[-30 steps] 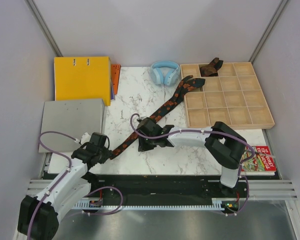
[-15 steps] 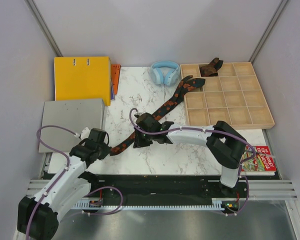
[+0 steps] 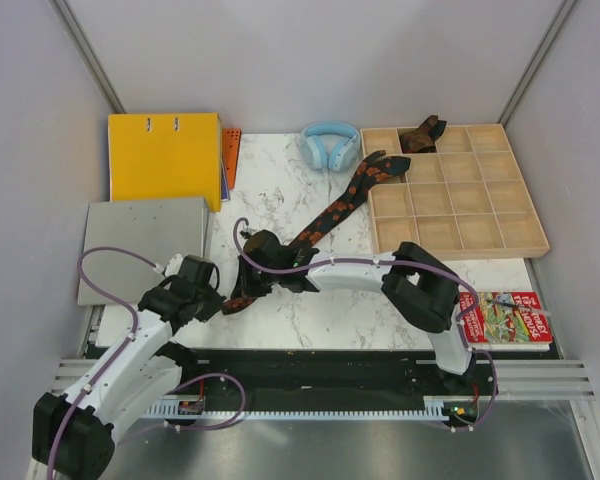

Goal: Roll the ties
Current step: Roll the tie at the center of the board.

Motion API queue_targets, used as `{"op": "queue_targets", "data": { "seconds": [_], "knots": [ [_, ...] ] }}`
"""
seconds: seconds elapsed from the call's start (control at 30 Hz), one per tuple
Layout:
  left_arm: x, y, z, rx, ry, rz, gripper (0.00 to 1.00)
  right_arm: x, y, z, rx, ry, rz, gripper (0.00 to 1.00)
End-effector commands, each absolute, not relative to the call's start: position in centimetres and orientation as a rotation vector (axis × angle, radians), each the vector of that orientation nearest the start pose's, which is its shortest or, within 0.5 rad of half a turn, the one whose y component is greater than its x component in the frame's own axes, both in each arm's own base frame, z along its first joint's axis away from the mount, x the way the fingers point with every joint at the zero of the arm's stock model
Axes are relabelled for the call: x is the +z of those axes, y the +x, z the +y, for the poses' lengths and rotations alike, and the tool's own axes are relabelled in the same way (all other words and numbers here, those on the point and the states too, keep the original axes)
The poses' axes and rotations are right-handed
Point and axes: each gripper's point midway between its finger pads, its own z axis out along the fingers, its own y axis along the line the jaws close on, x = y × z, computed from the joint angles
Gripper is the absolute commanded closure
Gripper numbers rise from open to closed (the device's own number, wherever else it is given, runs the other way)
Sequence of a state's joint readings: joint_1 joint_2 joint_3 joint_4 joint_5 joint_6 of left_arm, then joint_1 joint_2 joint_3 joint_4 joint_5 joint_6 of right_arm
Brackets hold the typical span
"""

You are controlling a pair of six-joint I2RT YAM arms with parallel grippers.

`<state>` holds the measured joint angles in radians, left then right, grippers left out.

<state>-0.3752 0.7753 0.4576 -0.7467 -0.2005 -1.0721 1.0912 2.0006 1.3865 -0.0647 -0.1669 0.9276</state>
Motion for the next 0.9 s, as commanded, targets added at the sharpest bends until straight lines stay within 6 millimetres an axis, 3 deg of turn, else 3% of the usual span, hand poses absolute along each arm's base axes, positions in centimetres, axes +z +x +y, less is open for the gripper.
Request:
{"op": "queue_targets", "data": {
  "seconds": [0.0,0.2,0.6,0.87],
  "knots": [
    [6.5,17.9,-7.4,-0.281,-0.897,2.432,0.98,6.3,18.3,51.6,1.159,-0.293,2.599,1.00],
    [6.6,17.7,-7.7,-0.288,-0.882,2.435,0.98,3.9,18.2,51.1,1.131,-0.285,2.618,1.00],
    [8.7,18.0,-8.0,-0.302,-0.838,2.425,0.98,3.2,18.7,50.1,1.039,-0.287,2.624,1.00],
    [9.9,18.2,-8.1,-0.307,-0.823,2.412,0.98,2.4,20.3,49.9,0.974,-0.292,2.623,1.00]
  ]
}}
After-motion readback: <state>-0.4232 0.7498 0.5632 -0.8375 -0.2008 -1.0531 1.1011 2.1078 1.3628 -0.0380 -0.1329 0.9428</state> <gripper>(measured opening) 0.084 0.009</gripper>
